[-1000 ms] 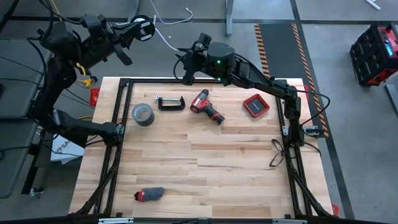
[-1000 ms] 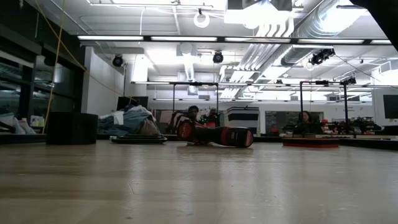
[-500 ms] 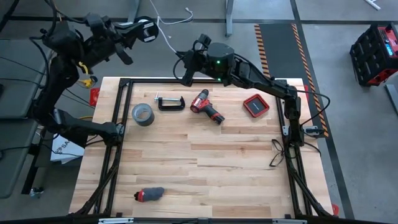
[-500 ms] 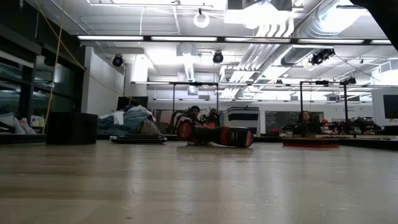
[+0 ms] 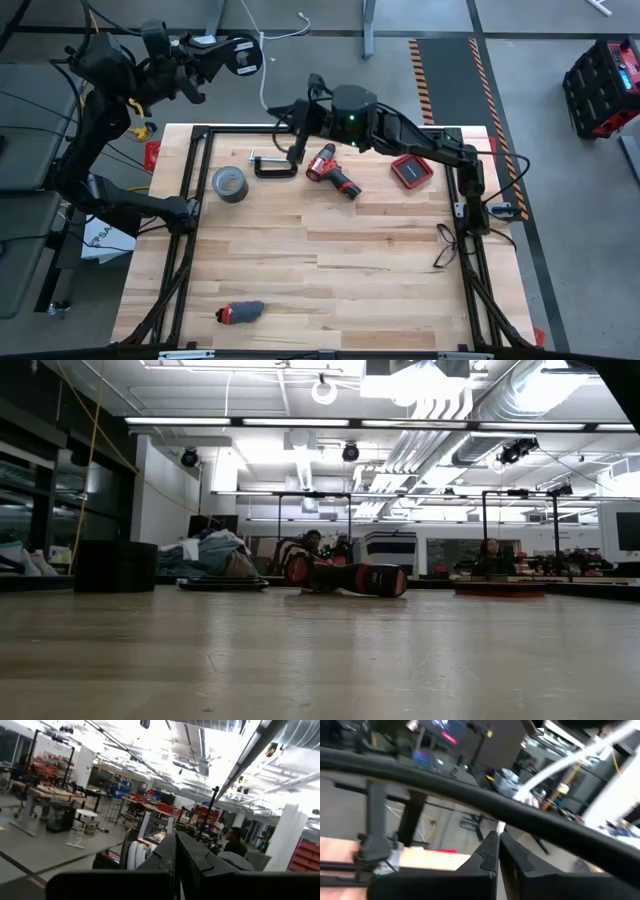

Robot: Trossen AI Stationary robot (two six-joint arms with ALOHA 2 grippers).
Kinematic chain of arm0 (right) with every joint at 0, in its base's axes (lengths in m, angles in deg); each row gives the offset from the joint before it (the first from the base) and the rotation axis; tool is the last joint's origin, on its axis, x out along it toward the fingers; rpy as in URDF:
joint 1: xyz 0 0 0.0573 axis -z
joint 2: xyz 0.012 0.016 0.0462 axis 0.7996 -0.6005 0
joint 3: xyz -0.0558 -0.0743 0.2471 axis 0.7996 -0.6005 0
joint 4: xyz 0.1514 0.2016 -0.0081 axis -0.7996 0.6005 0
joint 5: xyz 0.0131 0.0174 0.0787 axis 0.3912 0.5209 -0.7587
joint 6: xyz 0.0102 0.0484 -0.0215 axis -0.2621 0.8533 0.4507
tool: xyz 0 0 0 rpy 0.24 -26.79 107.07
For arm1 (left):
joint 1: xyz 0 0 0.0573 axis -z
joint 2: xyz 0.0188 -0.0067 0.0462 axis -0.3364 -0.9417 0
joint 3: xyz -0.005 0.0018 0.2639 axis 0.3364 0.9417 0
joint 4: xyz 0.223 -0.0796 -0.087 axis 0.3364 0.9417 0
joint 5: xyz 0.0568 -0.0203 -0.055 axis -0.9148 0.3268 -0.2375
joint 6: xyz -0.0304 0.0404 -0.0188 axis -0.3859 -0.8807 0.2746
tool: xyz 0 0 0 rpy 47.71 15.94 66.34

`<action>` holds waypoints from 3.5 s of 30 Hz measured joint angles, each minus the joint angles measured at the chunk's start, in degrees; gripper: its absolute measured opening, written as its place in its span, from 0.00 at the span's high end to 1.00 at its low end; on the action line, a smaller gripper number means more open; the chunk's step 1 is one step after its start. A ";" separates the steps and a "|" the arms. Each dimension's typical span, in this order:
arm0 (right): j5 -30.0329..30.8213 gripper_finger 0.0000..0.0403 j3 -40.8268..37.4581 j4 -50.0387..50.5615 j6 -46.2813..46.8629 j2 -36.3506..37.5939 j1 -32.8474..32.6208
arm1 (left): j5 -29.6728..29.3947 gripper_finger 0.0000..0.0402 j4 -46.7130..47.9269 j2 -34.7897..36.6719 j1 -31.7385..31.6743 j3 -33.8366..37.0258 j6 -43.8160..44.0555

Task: Coil cords
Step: Coil the white cable wire into the black spool

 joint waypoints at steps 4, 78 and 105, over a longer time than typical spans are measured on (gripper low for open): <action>-1.17 1.00 0.00 -0.86 0.00 0.00 -1.39 | 0.03 1.00 -0.72 -0.78 -0.04 0.00 4.29; -28.94 1.00 0.00 -30.83 13.46 -0.98 3.21 | 20.17 1.00 -25.31 -10.15 9.92 0.00 61.05; -28.52 1.00 0.00 -24.21 13.92 0.02 9.96 | 15.43 1.00 7.28 0.48 2.74 0.00 37.30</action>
